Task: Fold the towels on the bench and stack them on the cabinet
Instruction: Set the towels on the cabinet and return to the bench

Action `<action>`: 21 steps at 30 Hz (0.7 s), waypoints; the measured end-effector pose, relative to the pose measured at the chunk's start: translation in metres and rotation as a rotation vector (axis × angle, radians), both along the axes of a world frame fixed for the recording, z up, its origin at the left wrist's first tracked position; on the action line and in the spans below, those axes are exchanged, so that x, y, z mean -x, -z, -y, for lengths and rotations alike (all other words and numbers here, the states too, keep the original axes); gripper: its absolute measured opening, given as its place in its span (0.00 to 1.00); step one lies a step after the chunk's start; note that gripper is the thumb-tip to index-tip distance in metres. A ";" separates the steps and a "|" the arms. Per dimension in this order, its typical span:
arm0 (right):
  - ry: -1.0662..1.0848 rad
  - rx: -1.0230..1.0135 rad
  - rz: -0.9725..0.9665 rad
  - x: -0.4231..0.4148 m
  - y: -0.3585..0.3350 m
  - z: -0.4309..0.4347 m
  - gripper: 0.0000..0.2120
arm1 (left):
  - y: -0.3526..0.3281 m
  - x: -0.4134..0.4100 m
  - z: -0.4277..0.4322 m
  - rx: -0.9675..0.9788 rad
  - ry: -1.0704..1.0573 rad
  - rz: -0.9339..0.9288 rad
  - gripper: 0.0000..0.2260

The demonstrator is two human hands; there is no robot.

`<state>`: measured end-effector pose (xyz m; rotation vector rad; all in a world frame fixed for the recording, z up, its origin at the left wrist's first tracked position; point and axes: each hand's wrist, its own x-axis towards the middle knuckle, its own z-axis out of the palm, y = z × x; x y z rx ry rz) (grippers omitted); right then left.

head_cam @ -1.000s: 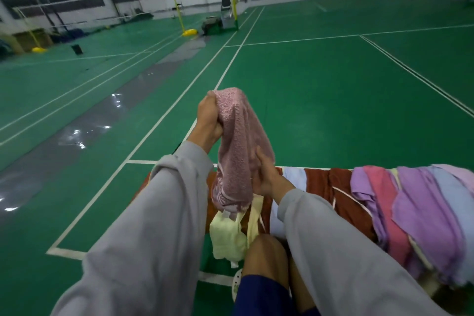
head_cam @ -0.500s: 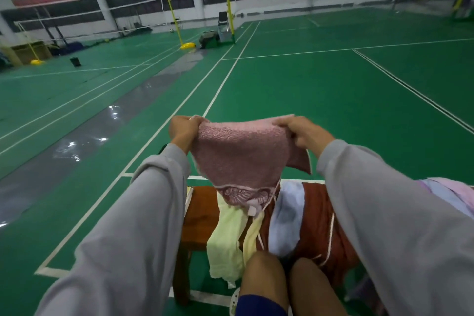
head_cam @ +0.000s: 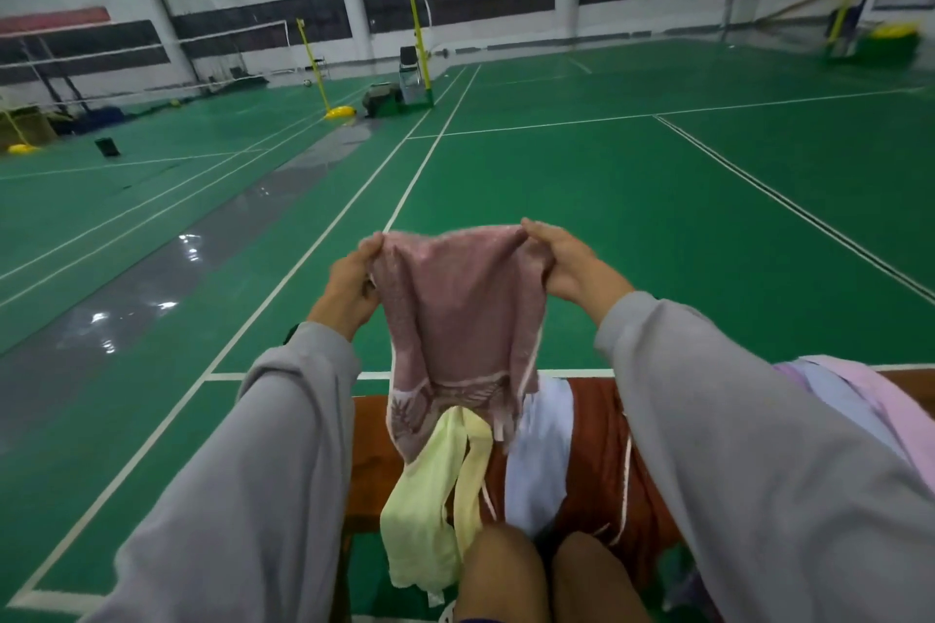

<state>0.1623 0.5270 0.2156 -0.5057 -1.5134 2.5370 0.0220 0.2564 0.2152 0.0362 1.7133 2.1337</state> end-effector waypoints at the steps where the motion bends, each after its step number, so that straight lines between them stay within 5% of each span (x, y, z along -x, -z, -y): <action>1: 0.009 -0.006 -0.017 -0.001 -0.002 -0.002 0.06 | -0.004 -0.001 0.001 -0.004 -0.008 -0.025 0.16; 5: -0.116 -0.258 0.327 -0.009 0.009 -0.006 0.04 | -0.006 0.000 0.003 0.184 -0.129 -0.052 0.20; 9: 0.122 -0.106 0.148 -0.007 -0.014 -0.029 0.04 | -0.014 0.012 0.007 0.104 -0.324 -0.047 0.23; 12: 0.143 -0.161 0.215 -0.012 -0.018 -0.024 0.06 | -0.012 0.013 0.009 0.171 -0.281 0.001 0.28; 21: 0.493 -0.277 0.114 -0.005 -0.037 -0.047 0.13 | -0.032 0.005 0.003 0.131 -0.228 -0.184 0.12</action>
